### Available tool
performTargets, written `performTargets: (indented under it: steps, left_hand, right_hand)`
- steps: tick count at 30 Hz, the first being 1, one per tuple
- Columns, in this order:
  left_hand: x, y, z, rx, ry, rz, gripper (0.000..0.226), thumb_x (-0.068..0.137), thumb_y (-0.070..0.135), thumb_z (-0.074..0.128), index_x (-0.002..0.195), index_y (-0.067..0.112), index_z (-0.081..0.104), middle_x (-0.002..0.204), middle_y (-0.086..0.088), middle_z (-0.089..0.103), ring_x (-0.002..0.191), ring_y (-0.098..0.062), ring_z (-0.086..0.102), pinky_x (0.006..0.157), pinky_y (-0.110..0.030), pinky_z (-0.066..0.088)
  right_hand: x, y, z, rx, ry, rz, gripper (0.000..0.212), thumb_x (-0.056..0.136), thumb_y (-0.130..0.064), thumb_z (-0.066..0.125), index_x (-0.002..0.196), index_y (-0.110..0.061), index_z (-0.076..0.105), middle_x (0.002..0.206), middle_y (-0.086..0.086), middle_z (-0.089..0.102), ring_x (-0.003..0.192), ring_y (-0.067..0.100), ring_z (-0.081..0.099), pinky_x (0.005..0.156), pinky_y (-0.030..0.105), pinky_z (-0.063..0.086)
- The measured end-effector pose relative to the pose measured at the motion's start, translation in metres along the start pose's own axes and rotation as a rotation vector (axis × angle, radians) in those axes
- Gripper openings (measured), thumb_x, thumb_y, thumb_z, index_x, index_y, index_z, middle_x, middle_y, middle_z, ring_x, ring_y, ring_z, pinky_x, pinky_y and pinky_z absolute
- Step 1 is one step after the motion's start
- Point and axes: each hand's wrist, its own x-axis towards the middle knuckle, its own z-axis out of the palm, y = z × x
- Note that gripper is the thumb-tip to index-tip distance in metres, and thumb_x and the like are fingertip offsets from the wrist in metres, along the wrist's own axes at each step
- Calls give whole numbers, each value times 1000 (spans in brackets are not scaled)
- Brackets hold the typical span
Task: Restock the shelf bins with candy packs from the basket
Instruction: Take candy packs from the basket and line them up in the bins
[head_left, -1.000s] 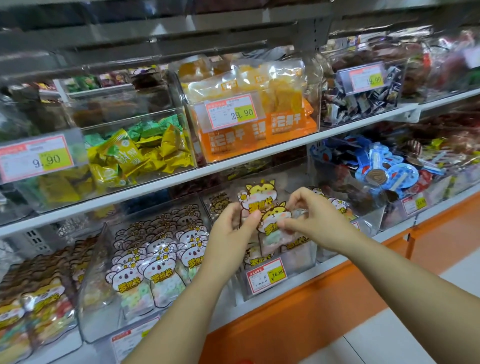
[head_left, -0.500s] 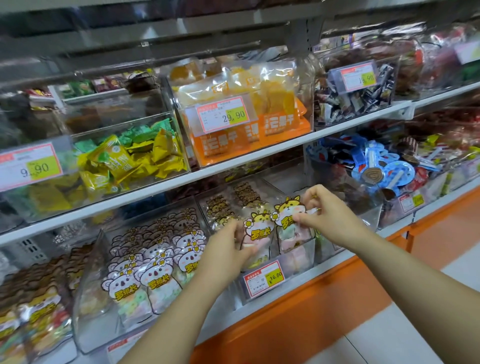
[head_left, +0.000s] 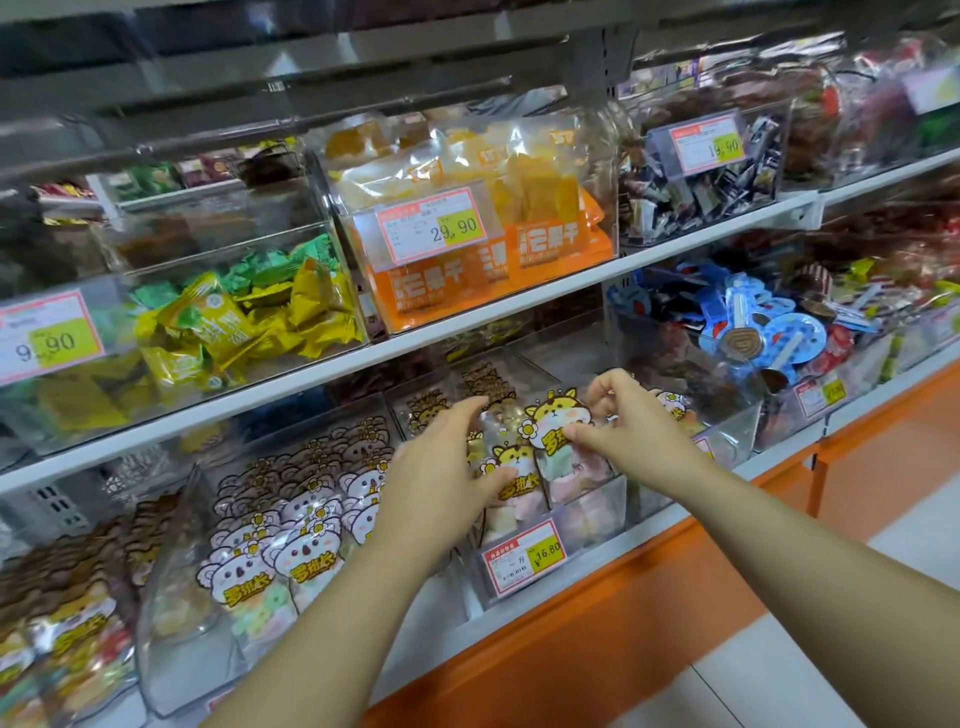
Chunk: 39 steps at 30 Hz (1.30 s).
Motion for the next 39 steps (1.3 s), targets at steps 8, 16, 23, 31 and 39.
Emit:
performTargets:
  steps: [8, 16, 23, 31, 39]
  left_hand:
    - [19, 3, -10, 423, -376, 52, 25, 89, 29, 68, 81, 21, 46, 88, 1, 55, 90, -26, 58, 67, -32, 42]
    - [14, 19, 19, 645, -326, 128, 25, 93, 28, 67, 113, 16, 59, 111, -8, 67, 103, -31, 64, 83, -37, 43]
    - [17, 5, 24, 637, -317, 79, 29, 94, 23, 65, 120, 17, 55, 114, -7, 67, 108, -31, 64, 97, -39, 43]
    - [11, -6, 25, 614, -421, 98, 13, 96, 30, 63, 100, 19, 57, 107, -7, 67, 101, -30, 63, 94, -37, 40]
    - [19, 0, 14, 498, -564, 68, 19, 97, 25, 60, 107, 12, 51, 96, -5, 54, 85, -27, 48, 87, -38, 40]
  right_hand:
    - [5, -3, -3, -52, -76, 15, 34, 86, -31, 76, 103, -18, 49, 89, -5, 54, 75, 7, 51, 60, 22, 34]
    - [3, -12, -7, -33, -222, 95, 46, 75, -23, 85, 106, -19, 52, 93, -1, 54, 71, 12, 52, 59, 24, 42]
    - [1, -9, 10, -73, -98, 47, 40, 75, -24, 84, 91, -23, 47, 87, -1, 62, 76, 15, 60, 68, 32, 50]
    - [3, -9, 9, -111, -202, 52, 39, 80, -24, 81, 93, -23, 44, 95, 0, 58, 73, 13, 53, 58, 23, 41]
    - [8, 6, 2, -230, -415, 181, 38, 74, -22, 83, 81, -9, 47, 79, 14, 70, 75, 28, 73, 68, 46, 60]
